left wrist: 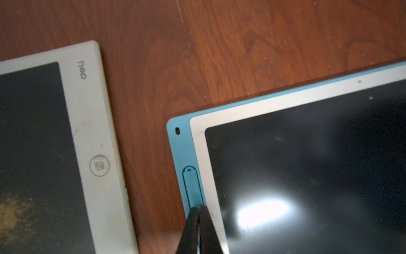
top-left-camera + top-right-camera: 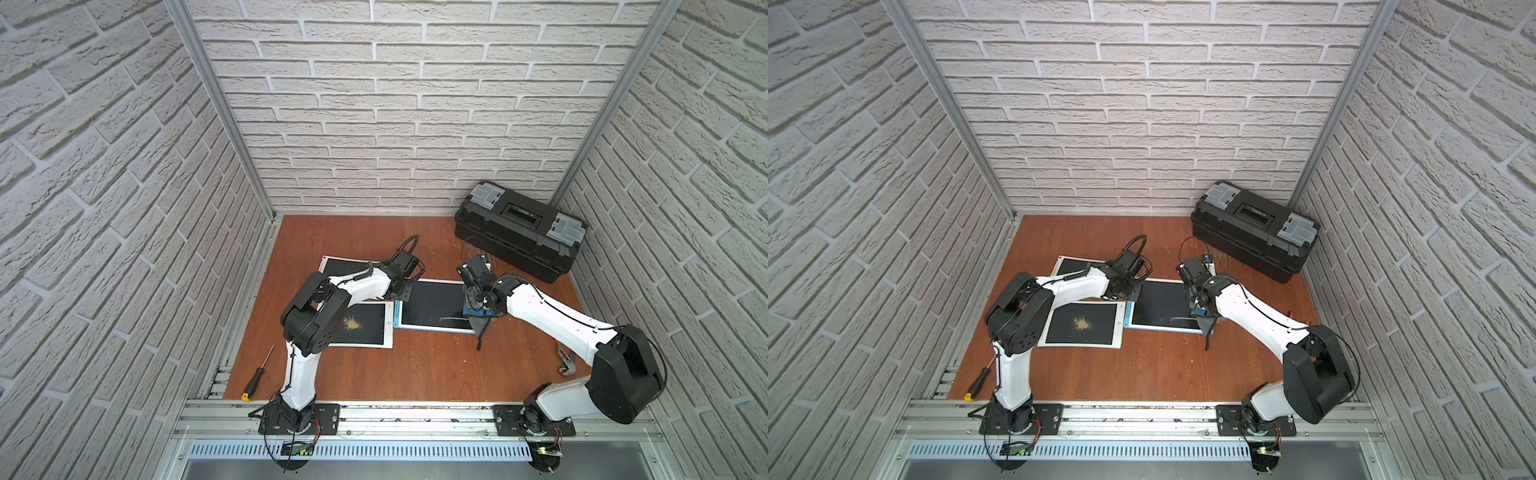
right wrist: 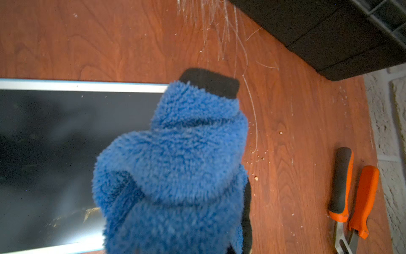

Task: Wipe the drawing tablet
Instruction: Wipe the dirt from the drawing tablet.

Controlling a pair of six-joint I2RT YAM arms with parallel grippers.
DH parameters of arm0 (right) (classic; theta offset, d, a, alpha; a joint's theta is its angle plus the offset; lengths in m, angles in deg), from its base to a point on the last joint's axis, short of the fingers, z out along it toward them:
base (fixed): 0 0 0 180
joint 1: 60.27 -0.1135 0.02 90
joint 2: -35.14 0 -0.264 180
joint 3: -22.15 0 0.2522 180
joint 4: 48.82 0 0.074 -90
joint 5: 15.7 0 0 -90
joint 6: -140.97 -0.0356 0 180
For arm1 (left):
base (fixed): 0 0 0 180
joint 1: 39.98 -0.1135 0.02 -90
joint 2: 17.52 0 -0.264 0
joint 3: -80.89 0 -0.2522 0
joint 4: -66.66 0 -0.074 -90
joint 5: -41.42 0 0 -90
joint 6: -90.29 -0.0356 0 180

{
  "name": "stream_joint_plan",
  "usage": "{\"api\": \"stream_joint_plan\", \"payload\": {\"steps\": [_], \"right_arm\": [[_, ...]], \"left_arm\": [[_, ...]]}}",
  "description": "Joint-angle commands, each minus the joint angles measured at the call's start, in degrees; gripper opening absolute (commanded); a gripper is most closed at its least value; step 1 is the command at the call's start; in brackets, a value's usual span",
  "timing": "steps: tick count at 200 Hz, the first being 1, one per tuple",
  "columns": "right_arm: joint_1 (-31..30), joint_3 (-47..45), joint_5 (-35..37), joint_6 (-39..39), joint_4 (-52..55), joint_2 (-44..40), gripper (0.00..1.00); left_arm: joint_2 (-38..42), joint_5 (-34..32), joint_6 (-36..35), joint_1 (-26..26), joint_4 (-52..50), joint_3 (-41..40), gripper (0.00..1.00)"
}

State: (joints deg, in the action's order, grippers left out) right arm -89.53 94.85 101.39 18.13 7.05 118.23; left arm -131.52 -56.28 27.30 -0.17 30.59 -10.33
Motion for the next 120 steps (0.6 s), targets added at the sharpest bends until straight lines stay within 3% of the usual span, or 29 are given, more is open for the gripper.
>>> {"api": "stream_joint_plan", "payload": {"steps": [1,41,76,120], "right_arm": [[-2.84,0.81,-1.65,-2.38,0.82,0.92,0.03],[-10.13,5.26,1.29,-4.34,3.66,4.57,0.03],[-16.03,13.10,7.27,-6.30,9.11,12.81,0.02],[-19.41,17.83,8.03,-8.92,9.76,21.11,0.02]], "left_arm": [[-5.31,1.90,-0.72,-0.30,-9.78,-4.28,0.07],[-5.18,1.98,-0.55,-0.39,-9.36,-4.85,0.07],[-5.06,2.06,-0.46,-0.52,-8.65,-5.43,0.07],[-4.89,2.33,-0.55,-0.96,-7.96,-6.48,0.07]]}}
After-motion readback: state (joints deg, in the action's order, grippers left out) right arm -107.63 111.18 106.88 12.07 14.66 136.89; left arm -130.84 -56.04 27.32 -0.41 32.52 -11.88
